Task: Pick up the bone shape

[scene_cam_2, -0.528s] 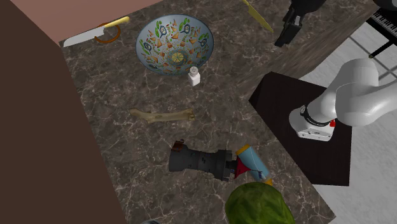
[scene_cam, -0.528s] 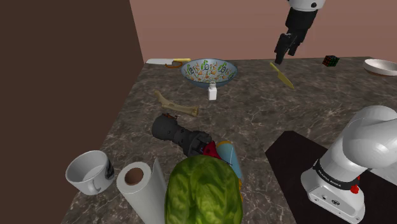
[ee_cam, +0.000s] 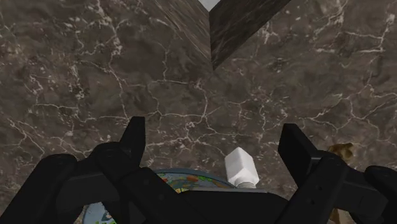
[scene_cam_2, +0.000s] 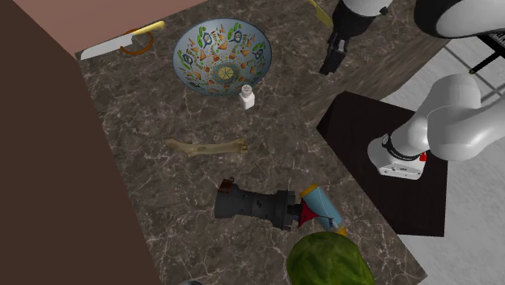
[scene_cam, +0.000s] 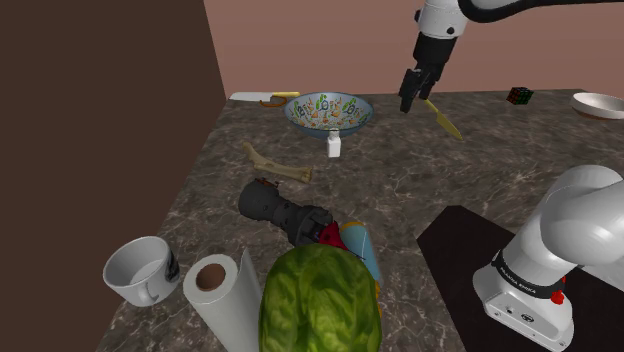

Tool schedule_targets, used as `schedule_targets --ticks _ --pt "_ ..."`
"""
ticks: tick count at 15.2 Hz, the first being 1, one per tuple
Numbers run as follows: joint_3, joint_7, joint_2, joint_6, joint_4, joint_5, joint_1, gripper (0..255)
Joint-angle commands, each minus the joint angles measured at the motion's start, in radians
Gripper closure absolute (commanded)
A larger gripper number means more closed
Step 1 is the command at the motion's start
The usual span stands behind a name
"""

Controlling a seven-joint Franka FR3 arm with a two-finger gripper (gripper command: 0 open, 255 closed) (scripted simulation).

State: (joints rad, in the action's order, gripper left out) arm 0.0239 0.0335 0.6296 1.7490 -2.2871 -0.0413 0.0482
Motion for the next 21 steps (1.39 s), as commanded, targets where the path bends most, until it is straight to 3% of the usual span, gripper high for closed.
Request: schedule_targets --ticks 1,11,21 --pt "0.013 0.003 -0.051 0.061 0.0 0.018 0.017 0" --pt "0.059 -0.023 -0.333 0.31 0.08 0.084 0.085 0" --pt "0.115 -0.054 -0.639 0.478 0.269 0.12 0.144 0"
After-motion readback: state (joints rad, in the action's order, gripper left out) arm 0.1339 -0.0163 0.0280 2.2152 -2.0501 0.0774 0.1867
